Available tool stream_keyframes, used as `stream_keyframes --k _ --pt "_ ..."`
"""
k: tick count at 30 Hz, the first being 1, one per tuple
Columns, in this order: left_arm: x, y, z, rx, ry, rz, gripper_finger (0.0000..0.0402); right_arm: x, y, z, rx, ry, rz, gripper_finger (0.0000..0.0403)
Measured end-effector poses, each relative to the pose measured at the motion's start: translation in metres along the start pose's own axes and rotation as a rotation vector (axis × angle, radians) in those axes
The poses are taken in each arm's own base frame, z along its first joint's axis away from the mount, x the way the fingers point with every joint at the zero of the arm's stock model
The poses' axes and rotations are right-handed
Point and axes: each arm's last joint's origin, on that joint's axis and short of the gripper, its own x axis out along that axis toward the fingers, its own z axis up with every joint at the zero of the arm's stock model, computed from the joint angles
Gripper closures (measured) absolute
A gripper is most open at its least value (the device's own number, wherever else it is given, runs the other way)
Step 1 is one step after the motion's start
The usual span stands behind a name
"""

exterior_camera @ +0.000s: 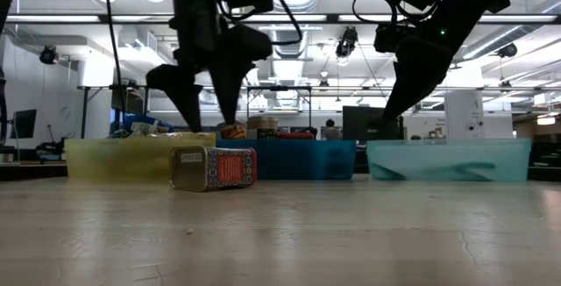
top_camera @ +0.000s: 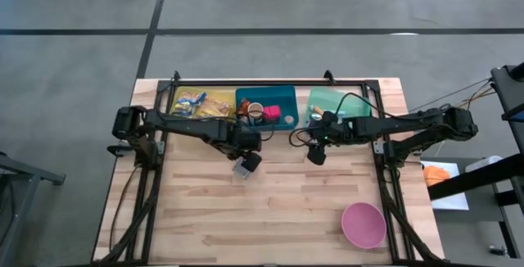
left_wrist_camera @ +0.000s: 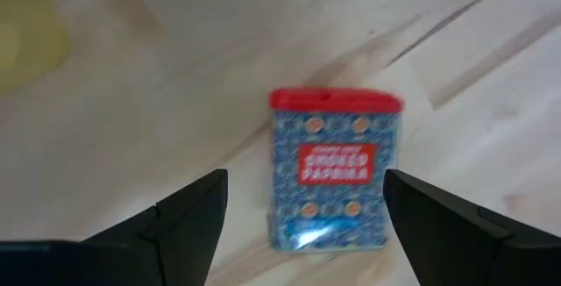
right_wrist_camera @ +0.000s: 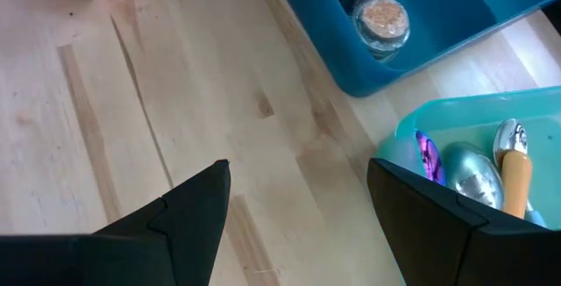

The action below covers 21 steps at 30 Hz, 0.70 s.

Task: Pick & Place Food Item
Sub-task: Put the red seasoning into the blue bin

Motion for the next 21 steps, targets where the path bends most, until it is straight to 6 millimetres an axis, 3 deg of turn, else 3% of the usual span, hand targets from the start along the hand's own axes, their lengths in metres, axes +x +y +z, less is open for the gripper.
stream_keyframes --k 10,21 --pt "0.004 -0.008 -0.004 0.052 -0.020 -0.034 0.0090 0.000 0.002 0.000 -0.006 -0.001 0.004 0.0135" --pt "0.024 -0.010 -0.017 0.175 -0.045 -0.075 0.0090 -0.001 0.002 0.000 -0.007 -0.003 0.006 0.0135"
